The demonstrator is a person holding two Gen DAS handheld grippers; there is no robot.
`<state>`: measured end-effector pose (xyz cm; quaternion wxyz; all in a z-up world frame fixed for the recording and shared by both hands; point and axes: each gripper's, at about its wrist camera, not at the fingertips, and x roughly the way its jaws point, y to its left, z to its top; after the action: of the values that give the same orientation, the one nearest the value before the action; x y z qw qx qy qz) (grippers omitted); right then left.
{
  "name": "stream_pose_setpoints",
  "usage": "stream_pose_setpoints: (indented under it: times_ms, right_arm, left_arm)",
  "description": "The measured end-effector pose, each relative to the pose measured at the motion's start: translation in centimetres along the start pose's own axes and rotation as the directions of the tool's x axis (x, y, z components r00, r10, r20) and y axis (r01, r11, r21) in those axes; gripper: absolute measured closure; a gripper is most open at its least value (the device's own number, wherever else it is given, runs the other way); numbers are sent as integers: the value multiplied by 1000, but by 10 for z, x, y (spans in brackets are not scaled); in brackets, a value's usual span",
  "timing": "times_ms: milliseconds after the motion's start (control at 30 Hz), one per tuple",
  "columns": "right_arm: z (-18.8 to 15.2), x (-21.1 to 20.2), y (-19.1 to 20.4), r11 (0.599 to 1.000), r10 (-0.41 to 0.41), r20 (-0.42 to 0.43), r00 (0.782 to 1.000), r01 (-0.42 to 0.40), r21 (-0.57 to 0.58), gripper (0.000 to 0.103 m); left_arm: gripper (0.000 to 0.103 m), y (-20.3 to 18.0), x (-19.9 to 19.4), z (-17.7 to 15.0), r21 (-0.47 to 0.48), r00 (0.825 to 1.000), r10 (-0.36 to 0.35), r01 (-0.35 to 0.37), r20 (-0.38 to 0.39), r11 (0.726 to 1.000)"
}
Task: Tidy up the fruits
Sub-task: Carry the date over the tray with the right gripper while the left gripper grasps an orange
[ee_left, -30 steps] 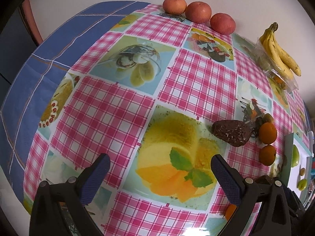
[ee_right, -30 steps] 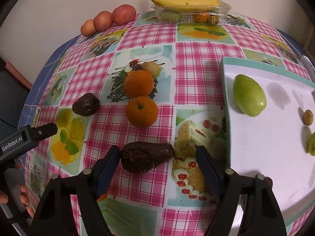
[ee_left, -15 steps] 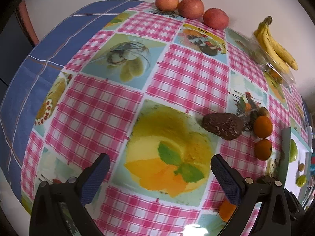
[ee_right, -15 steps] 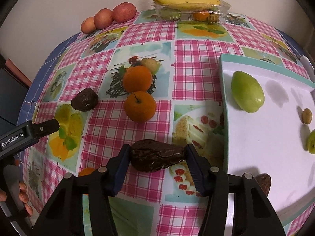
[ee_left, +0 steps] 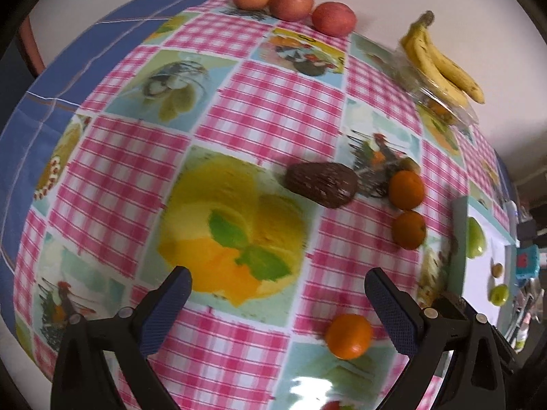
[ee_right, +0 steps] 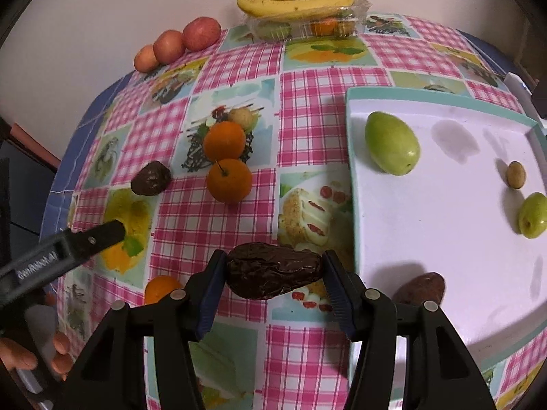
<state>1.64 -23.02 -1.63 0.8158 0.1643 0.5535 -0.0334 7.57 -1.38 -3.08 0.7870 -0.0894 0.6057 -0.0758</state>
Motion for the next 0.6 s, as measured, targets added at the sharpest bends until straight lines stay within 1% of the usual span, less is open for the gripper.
stream_pose_setpoints:
  times_ms: [133, 300, 333, 367, 500, 533, 600]
  right_arm:
    - [0, -14, -3, 1000, 5, 25, 1000, -6, 19, 45]
    - [2, -29, -17, 998, -35, 58, 998, 32, 63, 45]
    - [3, -31, -23, 996, -38, 64, 997, 33, 80, 45]
    - [3, -33, -27, 995, -43, 68, 997, 36, 93, 45]
    - [2, -41, -43, 987, -86, 77, 993, 74, 143, 45]
    - [2, -42, -47, 985, -91, 77, 993, 79, 155, 45]
    - [1, -44, -53, 981, -92, 79, 993, 77, 177, 45]
  left_arm:
    - [7, -10, -1, -5, 28, 1000, -10, 10, -14, 1000]
    - [12, -24, 0, -10, 61, 999, -32, 35, -42, 998]
    - [16, -27, 0, -11, 68, 998, -33, 36, -49, 997]
    - [18, -30, 0, -13, 79, 998, -38, 42, -56, 996]
    - [20, -42, 5, -20, 97, 995, -51, 60, -91, 993]
    - [25, -44, 6, -22, 105, 994, -52, 63, -100, 992]
    - [30, -51, 10, -26, 127, 992, -46, 62, -120, 990]
